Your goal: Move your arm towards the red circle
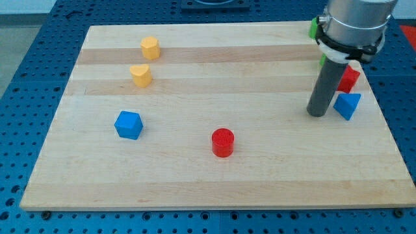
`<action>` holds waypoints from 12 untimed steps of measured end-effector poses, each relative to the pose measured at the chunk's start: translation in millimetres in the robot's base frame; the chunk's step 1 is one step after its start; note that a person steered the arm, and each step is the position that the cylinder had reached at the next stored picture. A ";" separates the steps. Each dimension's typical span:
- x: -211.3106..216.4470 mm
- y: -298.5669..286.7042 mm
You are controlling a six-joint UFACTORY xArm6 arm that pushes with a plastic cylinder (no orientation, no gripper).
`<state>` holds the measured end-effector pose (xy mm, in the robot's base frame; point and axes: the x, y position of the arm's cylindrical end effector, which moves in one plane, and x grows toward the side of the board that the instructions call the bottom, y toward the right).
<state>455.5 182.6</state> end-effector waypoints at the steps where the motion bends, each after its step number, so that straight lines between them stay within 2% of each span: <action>1: 0.0 24.0; 3: 0.0 42.4; 4: 0.0 22.6; 8: -8.1 -134.1; 12: 20.2 -193.4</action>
<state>475.7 -10.8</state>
